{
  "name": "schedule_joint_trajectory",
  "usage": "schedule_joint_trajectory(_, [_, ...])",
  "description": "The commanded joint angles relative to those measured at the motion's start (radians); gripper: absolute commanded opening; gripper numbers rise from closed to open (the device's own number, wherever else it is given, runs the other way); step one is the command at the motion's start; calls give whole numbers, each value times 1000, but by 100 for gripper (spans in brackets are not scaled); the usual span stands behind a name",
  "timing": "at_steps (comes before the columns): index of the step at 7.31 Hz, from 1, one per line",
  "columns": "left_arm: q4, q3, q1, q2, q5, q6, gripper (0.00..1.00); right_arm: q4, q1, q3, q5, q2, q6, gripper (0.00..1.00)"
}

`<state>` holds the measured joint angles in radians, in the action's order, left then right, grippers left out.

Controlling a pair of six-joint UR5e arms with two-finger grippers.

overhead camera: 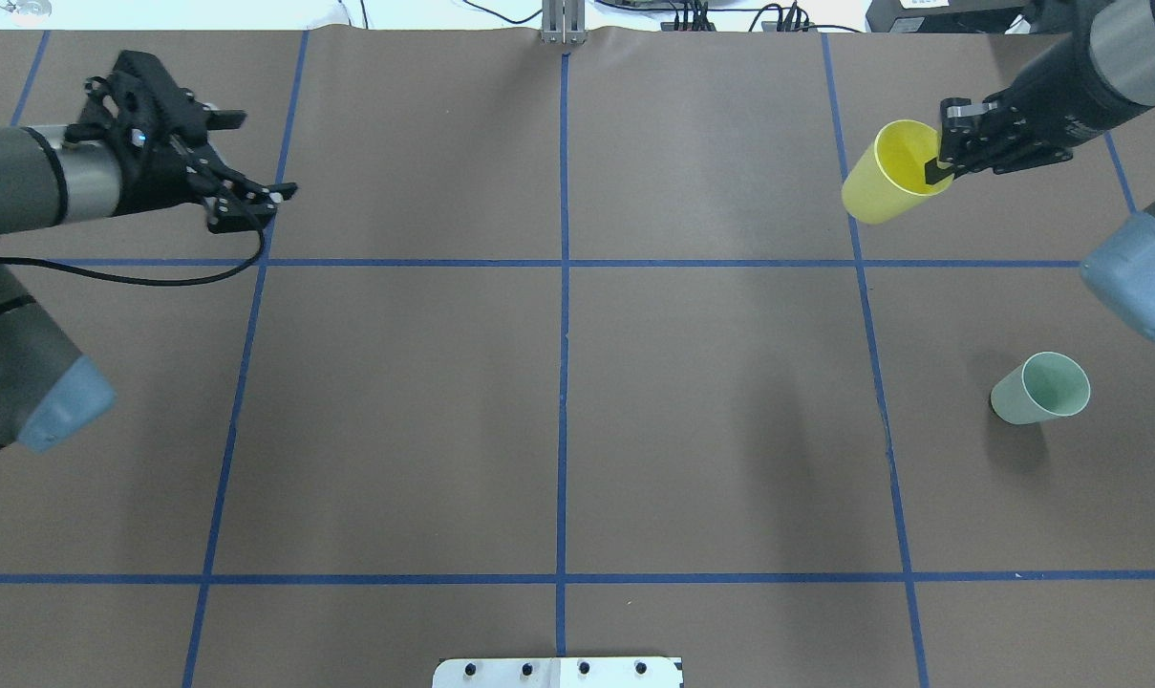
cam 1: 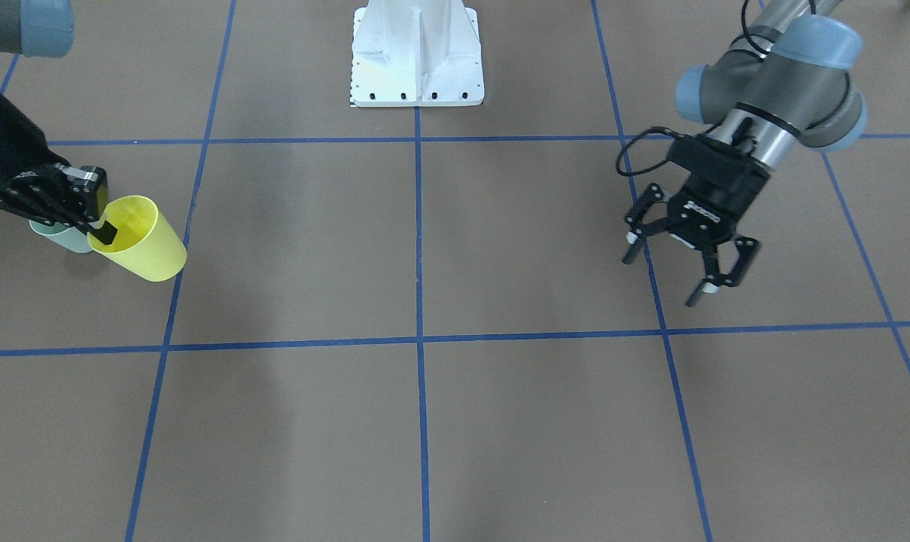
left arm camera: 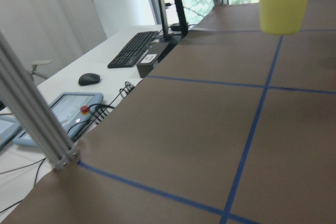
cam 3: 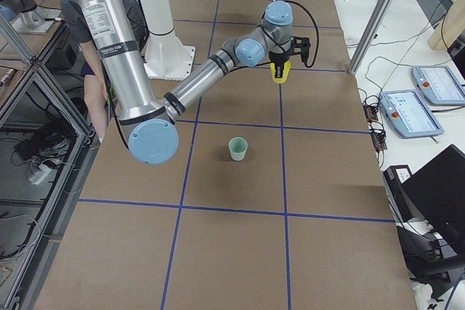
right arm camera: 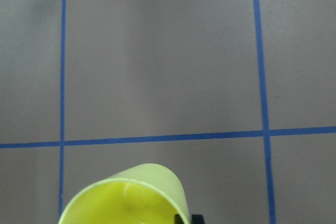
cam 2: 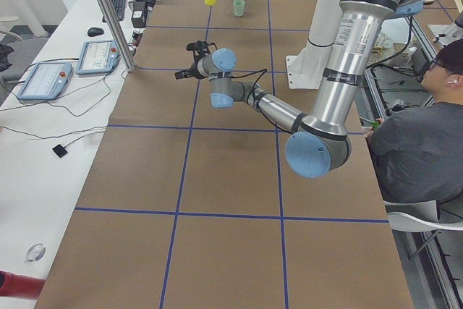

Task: Transfer and stack yellow cup on green cup

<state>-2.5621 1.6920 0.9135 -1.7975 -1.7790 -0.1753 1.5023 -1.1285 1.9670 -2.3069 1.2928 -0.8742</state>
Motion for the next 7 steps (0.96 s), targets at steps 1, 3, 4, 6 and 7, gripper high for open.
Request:
schedule_joint_trajectory(1, [228,-3,146,81,-11,189,100,-2,-74,45,-6,161,179,0])
schedule_joint_trajectory(3, [477,2,255,86,-13,249,100,-7,-121,72,-11,258,309,0])
schedule_joint_trajectory(4, [632,-3,331,89,-11,246,100,-10,-135,69,-11,294,380,0])
schedule_joint_trajectory(6, [958,-12,546,84,-159,264,100,-16,-166,72,-15,354,484,0])
schedule_joint_trajectory(7, [973,-26,600,107,-332,299,100,-16,-189,70,-49,376,539,0])
